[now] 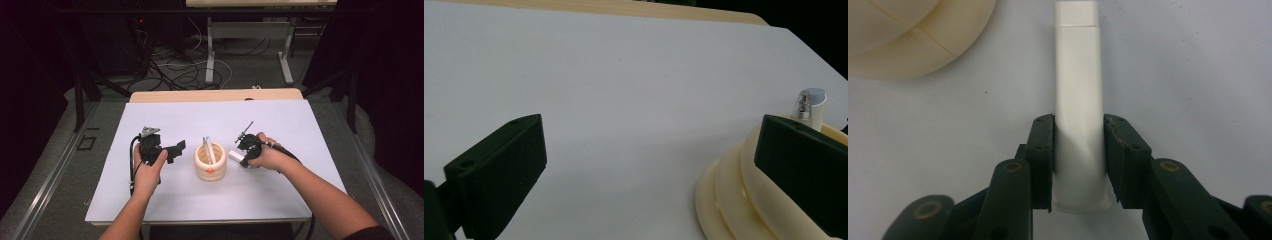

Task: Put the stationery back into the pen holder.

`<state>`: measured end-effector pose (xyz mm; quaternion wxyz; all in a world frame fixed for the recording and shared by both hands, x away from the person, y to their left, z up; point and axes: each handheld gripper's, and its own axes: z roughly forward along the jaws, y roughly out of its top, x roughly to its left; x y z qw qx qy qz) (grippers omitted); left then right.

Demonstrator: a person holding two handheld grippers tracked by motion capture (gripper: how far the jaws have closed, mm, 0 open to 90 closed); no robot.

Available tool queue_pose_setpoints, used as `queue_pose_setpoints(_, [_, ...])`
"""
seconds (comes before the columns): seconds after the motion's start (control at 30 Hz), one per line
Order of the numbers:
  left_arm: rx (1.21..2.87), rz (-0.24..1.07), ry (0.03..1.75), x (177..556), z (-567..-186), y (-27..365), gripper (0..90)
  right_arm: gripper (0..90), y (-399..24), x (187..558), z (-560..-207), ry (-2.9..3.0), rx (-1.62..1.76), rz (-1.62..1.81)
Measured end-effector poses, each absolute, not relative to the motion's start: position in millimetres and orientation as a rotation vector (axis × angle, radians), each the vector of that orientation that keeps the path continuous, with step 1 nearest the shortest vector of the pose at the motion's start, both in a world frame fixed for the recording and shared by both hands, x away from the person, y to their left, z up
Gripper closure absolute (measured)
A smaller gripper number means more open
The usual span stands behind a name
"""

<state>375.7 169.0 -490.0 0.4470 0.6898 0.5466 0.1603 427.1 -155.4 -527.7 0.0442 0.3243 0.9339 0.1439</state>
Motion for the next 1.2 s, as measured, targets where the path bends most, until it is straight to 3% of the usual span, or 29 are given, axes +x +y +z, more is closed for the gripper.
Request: queue_pose_setpoints(1.2, [1.688,0.393,1.348,375.8,-488.6,169.5,0.2,67.5,-164.6,418.6,-509.0,2.804,0.980,0.596])
